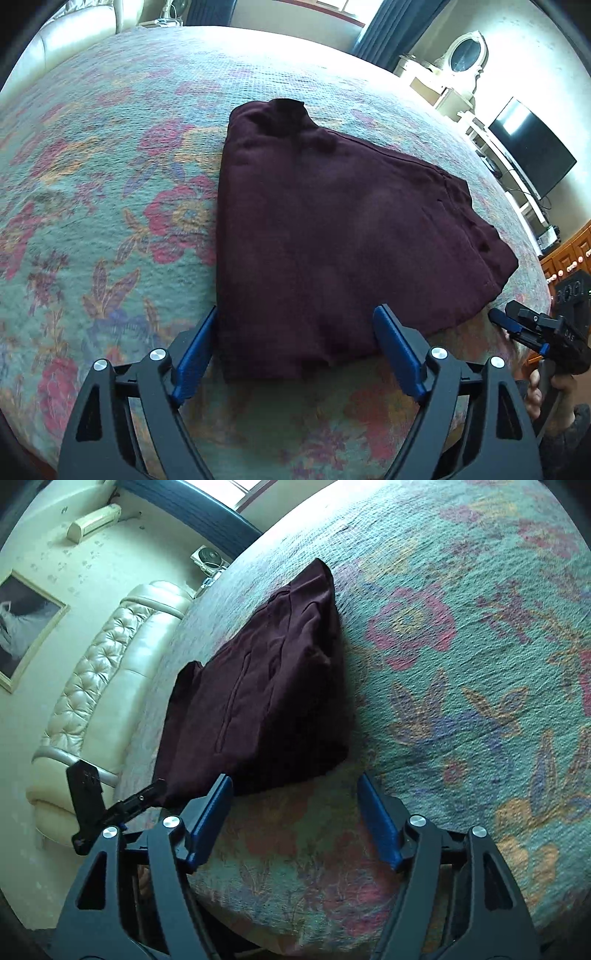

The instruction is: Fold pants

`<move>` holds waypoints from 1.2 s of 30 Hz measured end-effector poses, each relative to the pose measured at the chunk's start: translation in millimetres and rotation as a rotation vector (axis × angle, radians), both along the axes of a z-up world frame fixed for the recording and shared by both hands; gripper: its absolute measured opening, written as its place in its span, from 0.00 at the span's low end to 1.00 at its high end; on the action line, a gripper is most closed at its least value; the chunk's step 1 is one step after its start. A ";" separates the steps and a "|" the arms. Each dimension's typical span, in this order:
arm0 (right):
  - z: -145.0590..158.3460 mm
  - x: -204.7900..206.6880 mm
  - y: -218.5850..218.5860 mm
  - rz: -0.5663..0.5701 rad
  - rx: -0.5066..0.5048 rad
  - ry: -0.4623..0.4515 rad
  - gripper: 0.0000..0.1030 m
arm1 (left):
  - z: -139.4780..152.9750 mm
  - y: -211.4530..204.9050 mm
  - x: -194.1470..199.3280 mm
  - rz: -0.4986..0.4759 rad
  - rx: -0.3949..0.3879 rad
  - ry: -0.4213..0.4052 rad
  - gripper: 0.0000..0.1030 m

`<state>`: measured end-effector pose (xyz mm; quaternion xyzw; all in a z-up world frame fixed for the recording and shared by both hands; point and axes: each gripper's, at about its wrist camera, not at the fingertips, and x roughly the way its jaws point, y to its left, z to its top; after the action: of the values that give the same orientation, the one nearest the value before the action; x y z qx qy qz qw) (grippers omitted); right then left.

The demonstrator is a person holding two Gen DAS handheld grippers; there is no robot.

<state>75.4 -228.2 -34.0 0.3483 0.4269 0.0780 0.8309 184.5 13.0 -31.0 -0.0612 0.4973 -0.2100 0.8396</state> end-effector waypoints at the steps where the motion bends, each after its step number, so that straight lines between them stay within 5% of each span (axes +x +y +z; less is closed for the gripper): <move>1: 1.9 -1.5 5.3 -0.002 -0.035 0.003 0.70 | 0.7 -0.7 -4.6 0.007 0.011 -0.004 0.80; 12: 10.0 -11.7 62.2 0.003 -0.399 0.006 0.78 | -2.0 -6.4 -40.6 0.076 0.090 -0.016 0.80; 20: 9.6 -19.7 74.9 -0.008 -0.446 -0.026 0.79 | 4.8 -12.2 -55.6 0.097 0.136 -0.139 0.80; 36: 9.6 -27.7 77.9 -0.022 -0.465 -0.047 0.79 | 1.9 -15.8 -63.0 0.116 0.208 -0.212 0.80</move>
<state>47.7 -150.3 -24.3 0.1501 0.4101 -0.0236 0.8993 121.5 -2.8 -29.1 0.0199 0.4204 -0.1137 0.9000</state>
